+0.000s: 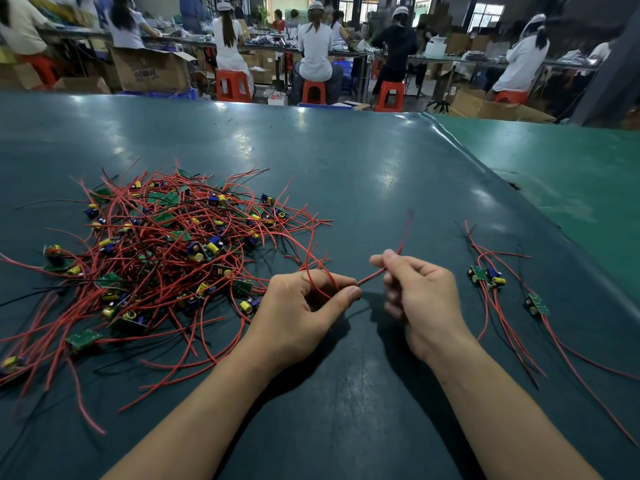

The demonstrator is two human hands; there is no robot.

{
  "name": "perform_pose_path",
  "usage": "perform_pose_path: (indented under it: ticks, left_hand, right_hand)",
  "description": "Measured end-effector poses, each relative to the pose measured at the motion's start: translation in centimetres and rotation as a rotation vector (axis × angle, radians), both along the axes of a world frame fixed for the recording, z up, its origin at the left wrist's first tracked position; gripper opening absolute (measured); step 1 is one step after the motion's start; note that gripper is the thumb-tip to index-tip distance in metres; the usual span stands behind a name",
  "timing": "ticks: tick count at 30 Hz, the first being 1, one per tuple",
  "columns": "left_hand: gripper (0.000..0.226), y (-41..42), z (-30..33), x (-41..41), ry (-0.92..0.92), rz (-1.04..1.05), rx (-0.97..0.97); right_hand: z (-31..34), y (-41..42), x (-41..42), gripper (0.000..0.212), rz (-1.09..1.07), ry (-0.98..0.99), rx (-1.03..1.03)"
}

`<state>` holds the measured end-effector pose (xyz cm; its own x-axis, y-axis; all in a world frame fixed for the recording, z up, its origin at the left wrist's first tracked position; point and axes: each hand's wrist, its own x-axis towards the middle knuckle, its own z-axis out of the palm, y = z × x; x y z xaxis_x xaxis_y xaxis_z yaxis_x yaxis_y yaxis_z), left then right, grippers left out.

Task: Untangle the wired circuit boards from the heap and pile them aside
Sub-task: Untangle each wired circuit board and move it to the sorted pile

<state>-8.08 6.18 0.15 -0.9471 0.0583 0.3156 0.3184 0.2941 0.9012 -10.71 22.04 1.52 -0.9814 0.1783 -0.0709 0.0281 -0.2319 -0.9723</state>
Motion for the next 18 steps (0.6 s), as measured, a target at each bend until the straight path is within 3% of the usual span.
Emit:
perform_pose_path:
  ticks: [4, 8, 11, 14, 16, 18]
  left_hand:
    - [0.006, 0.1, 0.2, 0.2, -0.002, -0.020, -0.002]
    - [0.006, 0.1, 0.7, 0.4, -0.004, -0.063, 0.144]
    - [0.009, -0.3, 0.8, 0.2, 0.045, 0.028, 0.262]
    - [0.005, -0.4, 0.7, -0.2, 0.063, 0.089, 0.356]
    - [0.011, -0.2, 0.5, -0.3, 0.111, 0.153, 0.318]
    - [0.018, -0.2, 0.3, -0.3, 0.215, 0.237, 0.199]
  right_hand:
    - [0.3, 1.1, -0.7, 0.030, -0.183, 0.052, -0.132]
    - [0.5, 1.8, -1.1, 0.028, -0.331, 0.066, -0.280]
    - [0.7, 3.3, -1.5, 0.028, -0.497, 0.033, -0.375]
    - [0.5, 3.4, -1.5, 0.027, -0.550, 0.114, -0.182]
    - [0.3, 2.2, -0.8, 0.020, -0.538, 0.333, 0.130]
    - [0.0, 0.4, 0.4, 0.009, -0.371, 0.590, 0.422]
